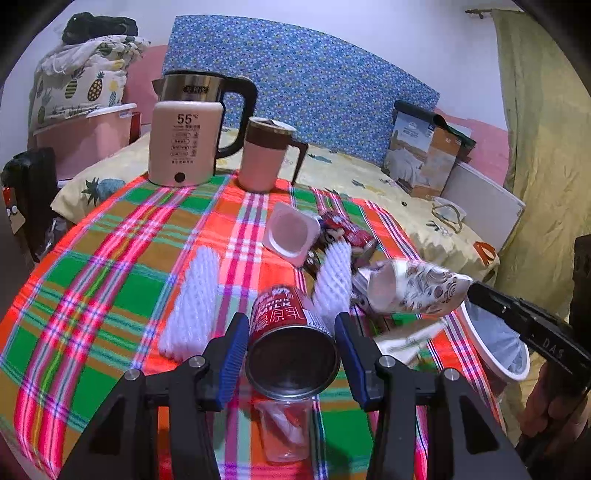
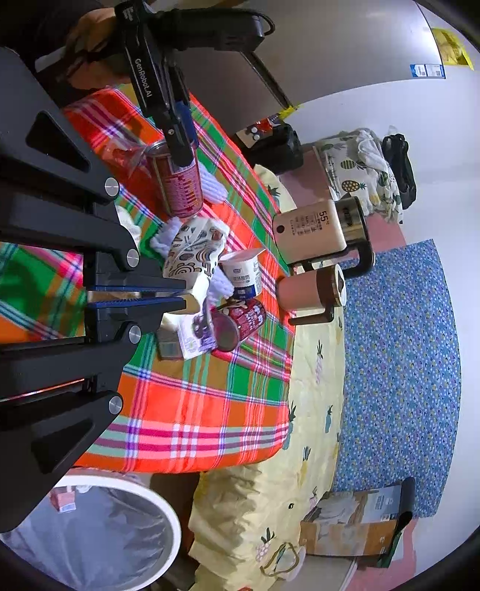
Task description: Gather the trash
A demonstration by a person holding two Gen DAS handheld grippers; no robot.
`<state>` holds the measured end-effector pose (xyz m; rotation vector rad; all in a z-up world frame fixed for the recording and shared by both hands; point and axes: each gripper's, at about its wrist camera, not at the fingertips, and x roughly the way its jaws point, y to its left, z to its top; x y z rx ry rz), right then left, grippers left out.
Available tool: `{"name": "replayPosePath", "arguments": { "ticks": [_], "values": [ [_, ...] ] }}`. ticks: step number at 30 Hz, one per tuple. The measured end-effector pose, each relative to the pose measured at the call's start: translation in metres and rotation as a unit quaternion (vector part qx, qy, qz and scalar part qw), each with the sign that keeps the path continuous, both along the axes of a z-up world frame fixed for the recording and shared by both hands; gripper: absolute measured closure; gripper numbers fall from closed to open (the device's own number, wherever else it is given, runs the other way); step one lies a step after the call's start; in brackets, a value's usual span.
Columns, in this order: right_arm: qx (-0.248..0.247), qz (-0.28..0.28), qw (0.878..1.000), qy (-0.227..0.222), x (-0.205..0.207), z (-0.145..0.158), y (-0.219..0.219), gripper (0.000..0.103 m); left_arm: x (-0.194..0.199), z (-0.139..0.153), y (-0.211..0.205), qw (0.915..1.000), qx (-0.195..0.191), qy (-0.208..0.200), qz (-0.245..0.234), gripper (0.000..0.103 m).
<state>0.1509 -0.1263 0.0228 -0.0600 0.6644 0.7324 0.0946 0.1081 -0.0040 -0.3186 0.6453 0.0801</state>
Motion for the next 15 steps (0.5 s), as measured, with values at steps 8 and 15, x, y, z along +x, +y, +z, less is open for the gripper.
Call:
{"name": "replayPosePath", "arguments": {
  "ticks": [8,15],
  "values": [
    [0.001,-0.031,0.999,0.043,-0.008,-0.019,-0.031,0.098,-0.01,-0.017,-0.027,0.9987,-0.002,0.029,-0.043,0.055],
    [0.085,-0.057,0.988,0.119,0.005,-0.027,-0.047,0.059,-0.007,-0.018,-0.033,0.9982,0.003,0.036,-0.048,0.055]
  ]
}}
